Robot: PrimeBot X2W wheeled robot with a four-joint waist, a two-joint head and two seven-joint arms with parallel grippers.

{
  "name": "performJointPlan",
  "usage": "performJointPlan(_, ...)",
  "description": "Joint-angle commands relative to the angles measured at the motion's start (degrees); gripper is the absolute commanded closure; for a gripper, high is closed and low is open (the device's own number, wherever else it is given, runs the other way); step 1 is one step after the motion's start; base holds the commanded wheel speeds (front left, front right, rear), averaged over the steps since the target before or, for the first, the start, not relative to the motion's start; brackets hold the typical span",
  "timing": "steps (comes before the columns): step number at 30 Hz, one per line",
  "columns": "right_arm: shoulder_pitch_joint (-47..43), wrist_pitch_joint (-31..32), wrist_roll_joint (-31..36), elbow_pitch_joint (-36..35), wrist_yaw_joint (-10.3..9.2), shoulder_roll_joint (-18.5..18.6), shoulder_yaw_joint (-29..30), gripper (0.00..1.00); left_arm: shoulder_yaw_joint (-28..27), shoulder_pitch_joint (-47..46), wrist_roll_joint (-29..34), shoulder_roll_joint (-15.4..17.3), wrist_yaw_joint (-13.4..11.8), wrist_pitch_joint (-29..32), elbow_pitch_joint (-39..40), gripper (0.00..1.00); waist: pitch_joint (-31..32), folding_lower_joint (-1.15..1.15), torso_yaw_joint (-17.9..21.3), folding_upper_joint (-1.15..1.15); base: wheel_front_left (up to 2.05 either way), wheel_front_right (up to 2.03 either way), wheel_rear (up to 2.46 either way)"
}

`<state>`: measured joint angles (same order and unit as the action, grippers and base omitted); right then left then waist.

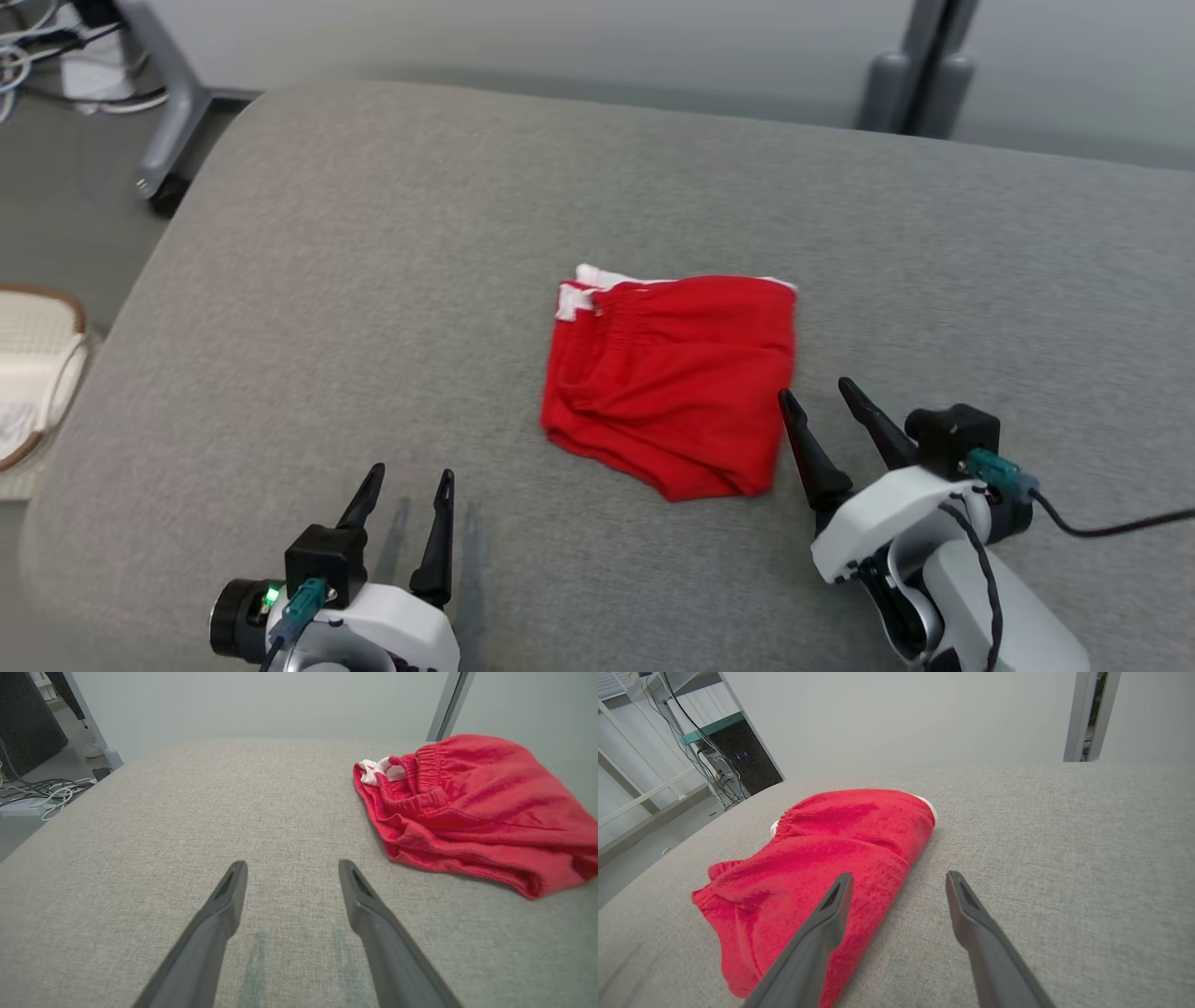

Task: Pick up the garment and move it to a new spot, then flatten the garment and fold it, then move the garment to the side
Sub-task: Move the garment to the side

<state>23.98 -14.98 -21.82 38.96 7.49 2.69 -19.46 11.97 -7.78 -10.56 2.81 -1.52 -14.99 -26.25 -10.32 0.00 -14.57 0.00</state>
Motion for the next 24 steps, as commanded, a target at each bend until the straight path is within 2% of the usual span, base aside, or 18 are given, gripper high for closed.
performJointPlan(1, 0.85, -0.25, -0.59, 0.89, 0.0, 0.48, -0.26, 0.0, 0.09, -1.47, -0.15, 0.24, -0.13, -0.25, 0.37, 0.0, -1.86, 0.0, -2.62, 0.0, 0.0, 0.0, 0.0)
performJointPlan(9, 6.27, -0.25, -3.55, 10.52, 0.0, 0.47, -0.88, 0.02, 1.85, -1.93, -1.25, 0.2, -0.92, -0.25, 0.54, 0.0, -2.73, 0.0, -5.59, 0.0, 0.0, 0.0, 0.0)
performJointPlan(10, 6.54, -0.24, -4.0, 11.25, 0.0, 0.47, -1.16, 0.57, 1.82, -1.88, -1.25, 0.21, -1.02, -0.25, 0.55, 0.0, -2.73, 0.0, -5.62, 0.0, 0.0, 0.0, 0.0)
performJointPlan(11, 6.69, -0.18, -4.32, 11.63, 0.0, 0.46, -1.51, 0.93, 1.73, -1.8, -1.23, 0.21, -1.06, -0.25, 0.53, 0.0, -2.7, 0.0, -5.56, 0.0, 0.0, 0.0, 0.0)
performJointPlan(12, 6.68, -0.12, -4.62, 11.82, 0.0, 0.44, -1.68, 1.0, 1.62, -1.66, -1.18, 0.21, -1.13, -0.25, 0.53, 0.0, -2.61, 0.0, -5.4, 0.0, 0.0, 0.0, 0.0)
performJointPlan(18, 5.46, -0.13, -5.03, 9.82, 0.0, 0.54, -0.03, 1.0, 0.53, -0.43, -0.13, 0.22, -0.64, -0.25, 0.07, 0.0, -0.72, 0.0, -2.11, 0.0, 0.0, 0.0, 0.0)
performJointPlan(24, 1.83, -0.12, -6.62, 7.2, -0.01, 0.47, -0.16, 1.0, -0.95, 0.63, 1.24, 0.21, 0.36, -0.25, -0.36, 0.0, 2.68, 0.0, 5.98, 0.0, 0.0, 0.0, 0.0)
